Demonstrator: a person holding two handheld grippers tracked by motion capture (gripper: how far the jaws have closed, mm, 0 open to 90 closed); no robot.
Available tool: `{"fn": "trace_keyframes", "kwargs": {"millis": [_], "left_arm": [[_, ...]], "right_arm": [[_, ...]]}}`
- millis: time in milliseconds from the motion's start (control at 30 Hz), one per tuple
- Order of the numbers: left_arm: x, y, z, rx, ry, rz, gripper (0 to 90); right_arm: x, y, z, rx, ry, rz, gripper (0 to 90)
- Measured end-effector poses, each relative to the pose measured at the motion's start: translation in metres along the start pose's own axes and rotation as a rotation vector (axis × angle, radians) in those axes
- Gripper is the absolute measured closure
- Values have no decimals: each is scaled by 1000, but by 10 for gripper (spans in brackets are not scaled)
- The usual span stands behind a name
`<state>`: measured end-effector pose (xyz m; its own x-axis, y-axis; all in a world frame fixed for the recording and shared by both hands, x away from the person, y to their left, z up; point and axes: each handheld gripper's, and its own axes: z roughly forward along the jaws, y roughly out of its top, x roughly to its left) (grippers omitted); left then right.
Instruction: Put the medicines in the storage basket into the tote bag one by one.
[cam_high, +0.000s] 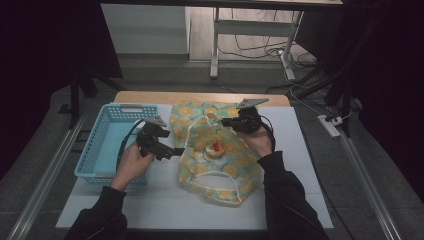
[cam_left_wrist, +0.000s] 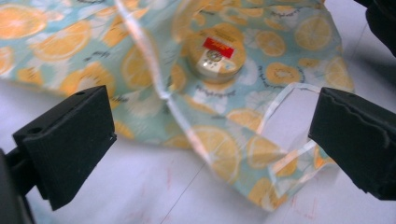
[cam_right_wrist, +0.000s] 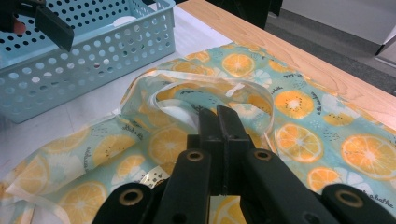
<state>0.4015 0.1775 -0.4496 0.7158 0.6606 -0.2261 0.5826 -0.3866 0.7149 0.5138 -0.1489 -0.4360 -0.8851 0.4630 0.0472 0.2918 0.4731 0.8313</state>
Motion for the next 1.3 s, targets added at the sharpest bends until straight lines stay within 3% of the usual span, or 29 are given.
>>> {"fn": "trace_keyframes", "kwargs": {"millis": [433,667,833,1033,1300], "left_arm": [[22,-24,-33,-5,104,-79,0],[30,-33,-41,21,213,-115,0],[36,-41,-44,47,284,-92,0],[49,-52,-41,95,336,-117,0],[67,-58,-37,169,347,-161,0]], "right_arm": [[3,1,2,13,13,1,900],[3,1,2,13,12,0,900],[2,0,2,12,10,-1,900],[4,1,1,12,8,-5,900],[2,0,0,11,5,-1,900]]}}
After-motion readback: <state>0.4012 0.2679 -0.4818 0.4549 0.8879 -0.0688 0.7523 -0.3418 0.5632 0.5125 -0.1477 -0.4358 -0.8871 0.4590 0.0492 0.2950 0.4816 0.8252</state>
